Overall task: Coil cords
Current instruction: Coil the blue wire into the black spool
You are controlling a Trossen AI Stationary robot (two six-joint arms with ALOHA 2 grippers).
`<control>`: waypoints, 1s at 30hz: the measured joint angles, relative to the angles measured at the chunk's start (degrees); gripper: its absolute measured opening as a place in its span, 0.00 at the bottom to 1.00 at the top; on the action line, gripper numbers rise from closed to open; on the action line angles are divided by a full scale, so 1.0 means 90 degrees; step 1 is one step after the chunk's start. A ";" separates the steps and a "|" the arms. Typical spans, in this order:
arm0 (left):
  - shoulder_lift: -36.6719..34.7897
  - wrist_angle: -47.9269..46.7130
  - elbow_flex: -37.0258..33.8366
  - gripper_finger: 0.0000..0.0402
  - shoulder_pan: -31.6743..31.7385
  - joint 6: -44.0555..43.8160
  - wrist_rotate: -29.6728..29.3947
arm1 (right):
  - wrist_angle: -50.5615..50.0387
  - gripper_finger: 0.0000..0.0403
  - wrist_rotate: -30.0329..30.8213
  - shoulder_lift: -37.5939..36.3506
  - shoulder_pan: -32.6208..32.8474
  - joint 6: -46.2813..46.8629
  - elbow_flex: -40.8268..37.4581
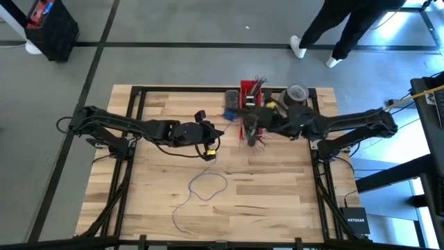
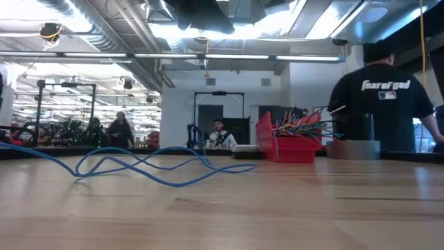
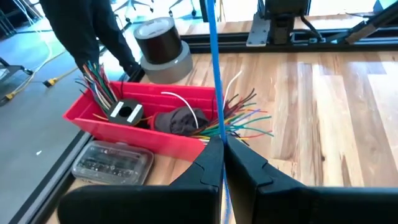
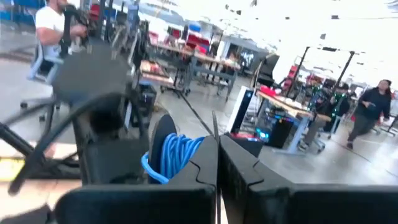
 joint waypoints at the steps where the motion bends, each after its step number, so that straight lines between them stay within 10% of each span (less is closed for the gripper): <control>1: 0.0001 0.0003 0.0000 0.01 -0.0002 0.0000 0.0001 | -0.0052 0.02 -0.0041 -0.0122 0.0000 -0.0001 0.0000; 17: 0.0035 -0.0242 -0.0247 0.01 0.0170 0.0051 -0.0348 | -0.1559 0.02 -0.0987 -0.1252 -0.0002 0.0209 0.0055; 30: -0.0089 -0.0317 -0.0248 0.01 0.0518 -0.0146 -0.0470 | -0.3416 0.02 -0.0408 -0.0627 -0.0010 0.0607 -0.0741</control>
